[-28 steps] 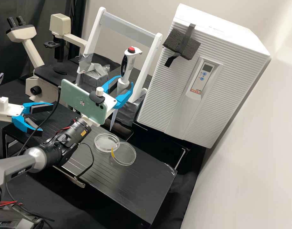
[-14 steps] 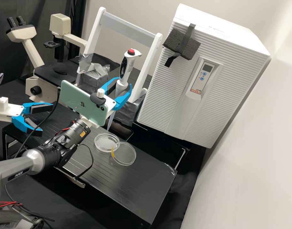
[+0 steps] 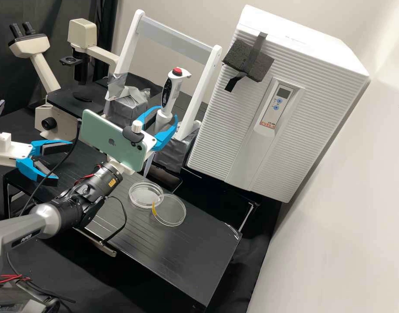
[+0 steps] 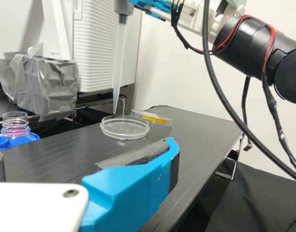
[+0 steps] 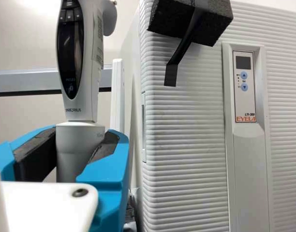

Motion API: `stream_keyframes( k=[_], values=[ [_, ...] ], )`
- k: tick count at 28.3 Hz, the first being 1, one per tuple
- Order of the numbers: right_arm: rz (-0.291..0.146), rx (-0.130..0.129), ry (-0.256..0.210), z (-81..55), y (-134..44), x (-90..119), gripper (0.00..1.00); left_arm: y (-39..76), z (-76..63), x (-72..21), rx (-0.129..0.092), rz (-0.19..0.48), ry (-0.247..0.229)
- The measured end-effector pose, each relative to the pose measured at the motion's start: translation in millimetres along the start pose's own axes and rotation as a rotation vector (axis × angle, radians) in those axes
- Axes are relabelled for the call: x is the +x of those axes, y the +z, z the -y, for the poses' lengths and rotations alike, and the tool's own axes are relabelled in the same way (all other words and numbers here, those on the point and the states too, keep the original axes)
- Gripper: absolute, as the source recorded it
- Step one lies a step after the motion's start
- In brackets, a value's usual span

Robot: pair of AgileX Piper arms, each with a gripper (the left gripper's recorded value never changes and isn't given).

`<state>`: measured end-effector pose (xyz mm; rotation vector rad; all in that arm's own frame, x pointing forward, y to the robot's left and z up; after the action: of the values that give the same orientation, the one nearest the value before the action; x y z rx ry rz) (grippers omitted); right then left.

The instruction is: Use the pipette

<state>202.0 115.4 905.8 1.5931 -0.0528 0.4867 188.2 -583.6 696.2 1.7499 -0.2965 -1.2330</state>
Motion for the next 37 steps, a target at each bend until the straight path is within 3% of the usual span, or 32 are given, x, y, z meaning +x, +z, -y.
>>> stream_keyframes(
  k=[10,22,25,32,37],
  values=[
    [0.006,-0.001,-0.006,1.7,1.6,1,0.00,-0.8,-0.3,-0.3,0.000,-0.003,0.001],
    [0.001,-0.003,-0.029,7.6,0.2,6,0.00,-11.0,-5.5,-3.2,0.001,-0.050,0.026],
    [-0.017,-0.006,-0.021,5.9,-4.8,12,0.00,-16.3,-12.2,-6.1,0.031,-0.102,0.065],
    [-0.090,-0.008,0.011,-2.8,-23.2,38,0.00,-28.4,-38.7,-22.0,0.146,-0.242,0.185],
    [-0.207,0.005,-0.055,-1.3,-50.7,69,0.00,-36.8,-53.1,-34.0,0.193,-0.370,0.251]
  ],
)
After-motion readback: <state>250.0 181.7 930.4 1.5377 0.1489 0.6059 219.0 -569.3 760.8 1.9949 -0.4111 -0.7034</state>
